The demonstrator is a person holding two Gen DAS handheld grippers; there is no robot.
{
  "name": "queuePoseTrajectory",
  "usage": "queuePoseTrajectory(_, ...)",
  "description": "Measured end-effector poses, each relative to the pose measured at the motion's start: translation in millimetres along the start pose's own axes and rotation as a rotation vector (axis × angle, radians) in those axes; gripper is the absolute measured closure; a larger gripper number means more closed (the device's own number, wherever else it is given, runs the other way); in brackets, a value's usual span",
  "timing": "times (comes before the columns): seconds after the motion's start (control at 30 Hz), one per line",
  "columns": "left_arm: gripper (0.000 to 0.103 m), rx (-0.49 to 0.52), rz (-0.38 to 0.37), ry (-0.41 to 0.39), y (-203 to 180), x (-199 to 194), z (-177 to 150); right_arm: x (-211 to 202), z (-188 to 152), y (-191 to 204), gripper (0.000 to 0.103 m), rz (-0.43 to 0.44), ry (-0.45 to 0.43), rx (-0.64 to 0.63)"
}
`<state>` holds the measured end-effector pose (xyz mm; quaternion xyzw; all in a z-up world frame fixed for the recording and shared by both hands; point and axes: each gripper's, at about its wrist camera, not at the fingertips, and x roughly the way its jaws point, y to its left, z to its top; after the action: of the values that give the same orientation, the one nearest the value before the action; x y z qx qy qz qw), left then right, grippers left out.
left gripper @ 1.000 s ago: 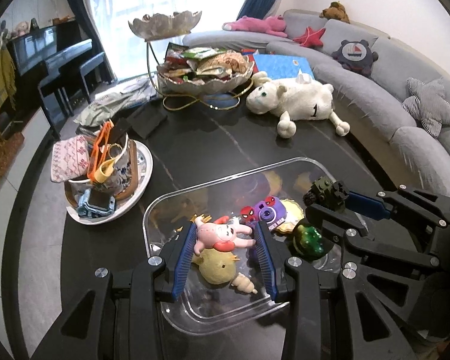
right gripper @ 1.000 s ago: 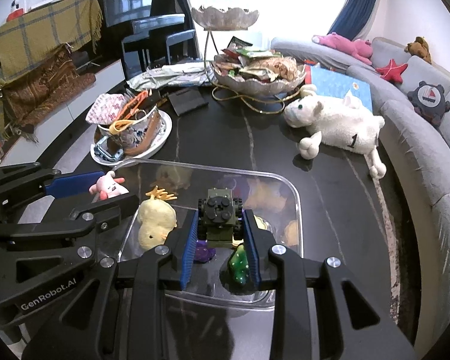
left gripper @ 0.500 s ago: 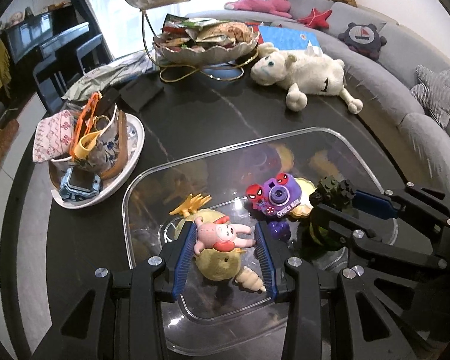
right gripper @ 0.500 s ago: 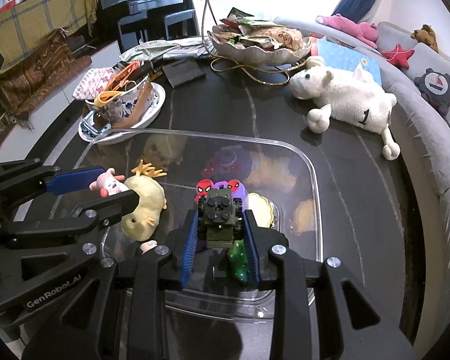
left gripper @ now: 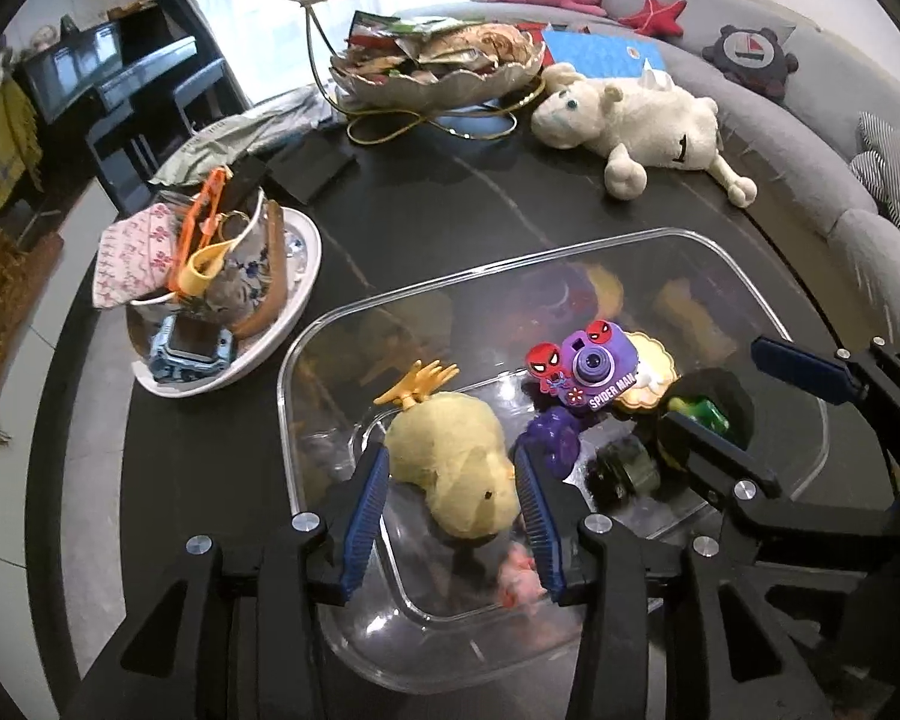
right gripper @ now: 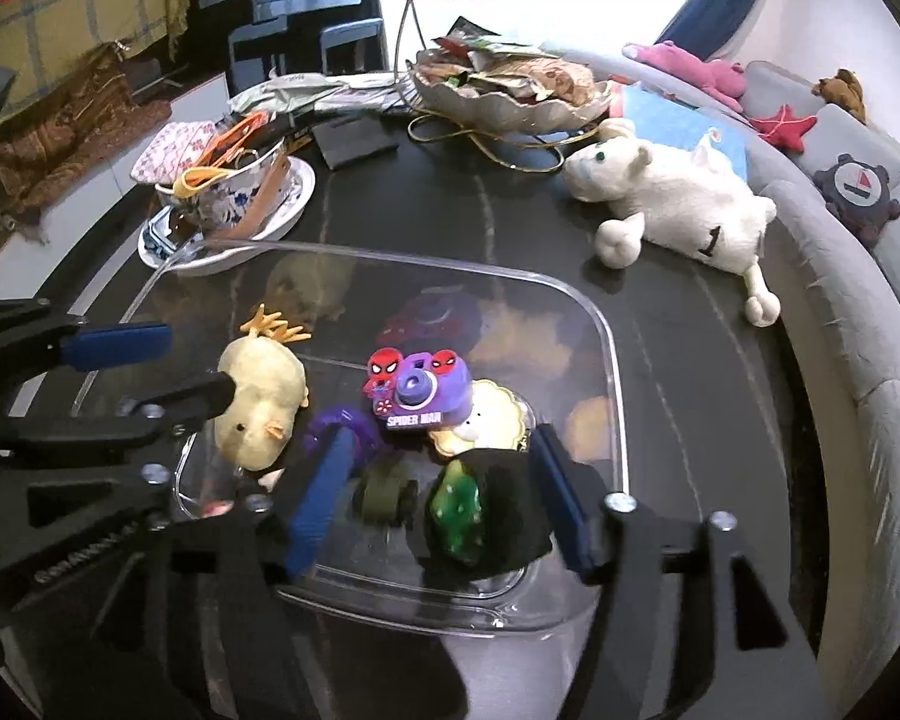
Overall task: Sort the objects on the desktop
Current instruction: 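Open the left tool to drop the bunny while the right tool releases the tank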
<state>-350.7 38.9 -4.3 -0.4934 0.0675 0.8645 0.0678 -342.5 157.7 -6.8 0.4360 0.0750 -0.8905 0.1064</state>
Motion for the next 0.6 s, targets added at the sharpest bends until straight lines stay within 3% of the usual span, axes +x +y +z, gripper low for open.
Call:
queuePoseTrajectory(0.2, 0.053, -0.055, 0.008, -0.02, 6, -13, -8, -13, -3, -2, 0.04, 0.011, -0.022, 0.028)
queuePoseTrajectory(0.4, 0.03, -0.118, 0.018, -0.033, 18, -27, -22, -31, -11, 0, 0.036, 0.018, -0.05, 0.052)
queuePoseTrajectory(0.53, 0.018, -0.172, 0.018, -0.058, 28, -41, -34, -48, -18, -2, 0.018, 0.036, -0.083, 0.092)
queuePoseTrajectory(0.6, 0.017, -0.185, 0.021, -0.073, 30, -49, -40, -55, -21, -1, 0.009, 0.042, -0.094, 0.102)
